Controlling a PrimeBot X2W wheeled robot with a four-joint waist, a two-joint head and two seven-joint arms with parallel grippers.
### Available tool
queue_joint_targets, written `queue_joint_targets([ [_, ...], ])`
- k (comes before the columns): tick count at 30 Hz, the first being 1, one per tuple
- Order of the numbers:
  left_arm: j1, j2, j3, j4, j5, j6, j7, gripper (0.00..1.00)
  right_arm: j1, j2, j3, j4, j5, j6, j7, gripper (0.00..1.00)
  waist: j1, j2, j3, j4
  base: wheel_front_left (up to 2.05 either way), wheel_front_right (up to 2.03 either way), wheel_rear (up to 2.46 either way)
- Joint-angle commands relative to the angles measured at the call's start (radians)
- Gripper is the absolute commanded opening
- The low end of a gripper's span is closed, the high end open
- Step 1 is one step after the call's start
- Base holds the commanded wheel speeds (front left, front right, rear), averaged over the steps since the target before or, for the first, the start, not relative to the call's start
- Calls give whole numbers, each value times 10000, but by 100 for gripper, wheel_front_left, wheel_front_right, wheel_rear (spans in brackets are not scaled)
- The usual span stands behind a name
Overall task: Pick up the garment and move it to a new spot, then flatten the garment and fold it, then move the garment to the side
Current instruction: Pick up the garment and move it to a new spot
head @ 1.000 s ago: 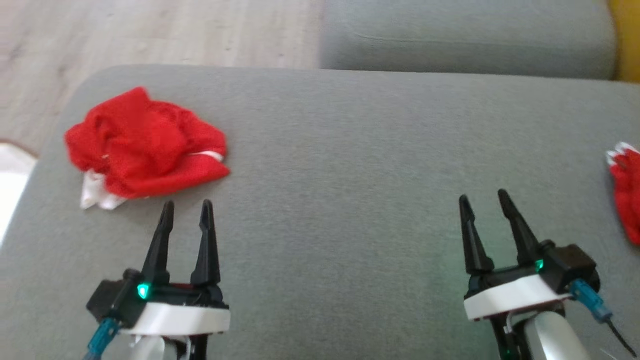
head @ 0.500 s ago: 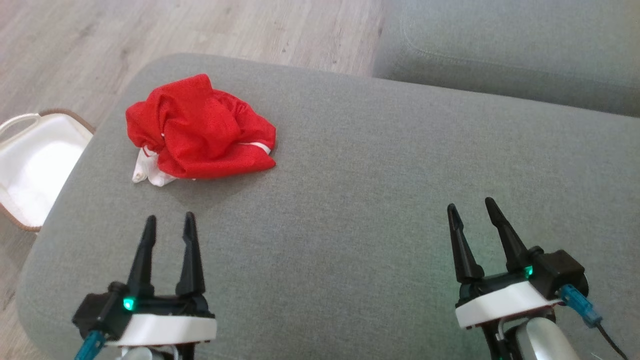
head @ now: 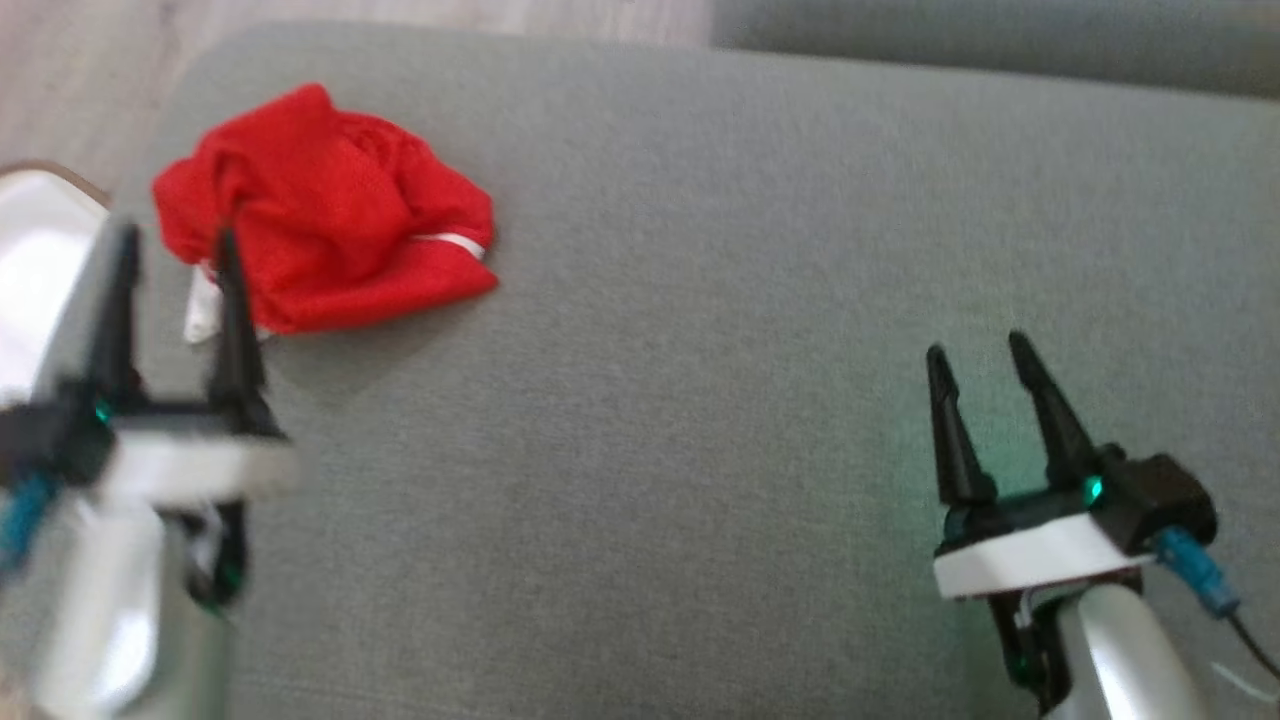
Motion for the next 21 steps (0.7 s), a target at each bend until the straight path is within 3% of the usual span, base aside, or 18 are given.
queue_joint_targets([
  [1,-565,474,278,-108,48,20,47,100,-367,-18,176,-372,-78,65,-109,100,-2,0,433,-296,0,0,0],
  [5,-2298,1862,-474,1214,-261,18,922,100,-631,-18,57,-578,-266,65,-109,100,-2,0,1034,-652,0,0,0],
  [11,-4136,3364,-1775,3083,-1804,17,2884,100,-965,-18,30,-909,-279,65,-109,100,-2,0,1677,-1262,0,0,0],
  [16,-4955,4045,-2716,4266,-2678,17,3969,100,-1083,-18,16,-1100,-305,65,-109,100,-2,0,2085,-1637,0,0,0],
  [21,-5515,4174,-2953,5582,-2971,16,4492,100,-1190,-18,-40,-1262,-297,65,-109,100,-2,0,2386,-1874,0,0,0],
])
